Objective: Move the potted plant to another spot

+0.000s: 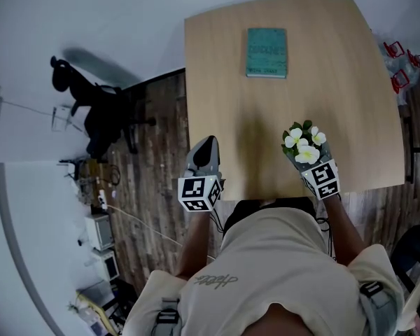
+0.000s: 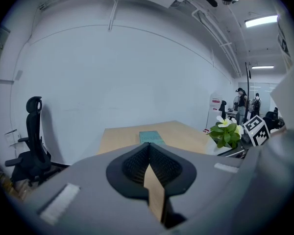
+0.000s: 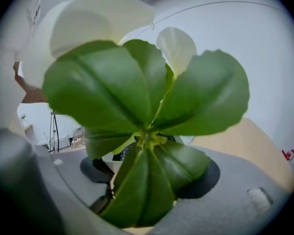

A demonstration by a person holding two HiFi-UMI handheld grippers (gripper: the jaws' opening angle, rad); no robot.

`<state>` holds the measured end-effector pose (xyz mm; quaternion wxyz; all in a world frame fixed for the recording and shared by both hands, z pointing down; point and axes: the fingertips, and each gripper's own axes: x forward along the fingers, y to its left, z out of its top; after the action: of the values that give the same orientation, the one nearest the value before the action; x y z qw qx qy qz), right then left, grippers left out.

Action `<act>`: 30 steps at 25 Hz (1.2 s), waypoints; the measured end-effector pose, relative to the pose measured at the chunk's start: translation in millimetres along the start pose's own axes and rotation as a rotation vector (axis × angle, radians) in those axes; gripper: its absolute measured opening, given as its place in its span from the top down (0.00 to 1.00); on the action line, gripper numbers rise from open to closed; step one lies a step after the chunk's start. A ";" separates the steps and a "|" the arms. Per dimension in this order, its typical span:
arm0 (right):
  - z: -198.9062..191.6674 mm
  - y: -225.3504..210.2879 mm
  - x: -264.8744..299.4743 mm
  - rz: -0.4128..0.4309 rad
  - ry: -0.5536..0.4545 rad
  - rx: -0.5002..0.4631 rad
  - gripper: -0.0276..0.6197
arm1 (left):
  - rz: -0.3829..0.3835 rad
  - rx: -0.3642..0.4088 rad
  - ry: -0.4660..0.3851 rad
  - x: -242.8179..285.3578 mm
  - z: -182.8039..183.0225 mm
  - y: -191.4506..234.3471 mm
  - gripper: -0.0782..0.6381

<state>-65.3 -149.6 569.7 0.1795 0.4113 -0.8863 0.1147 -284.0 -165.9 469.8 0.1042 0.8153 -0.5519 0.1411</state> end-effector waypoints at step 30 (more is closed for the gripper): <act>0.8 131.0 199.3 -0.071 0.096 0.004 0.43 | -0.195 0.012 0.035 -47.6 -55.9 142.8 0.87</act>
<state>-285.4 -203.8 643.9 0.2251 0.4368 -0.8612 0.1296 -439.9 -158.9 507.8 0.1220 0.8633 -0.4669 0.1478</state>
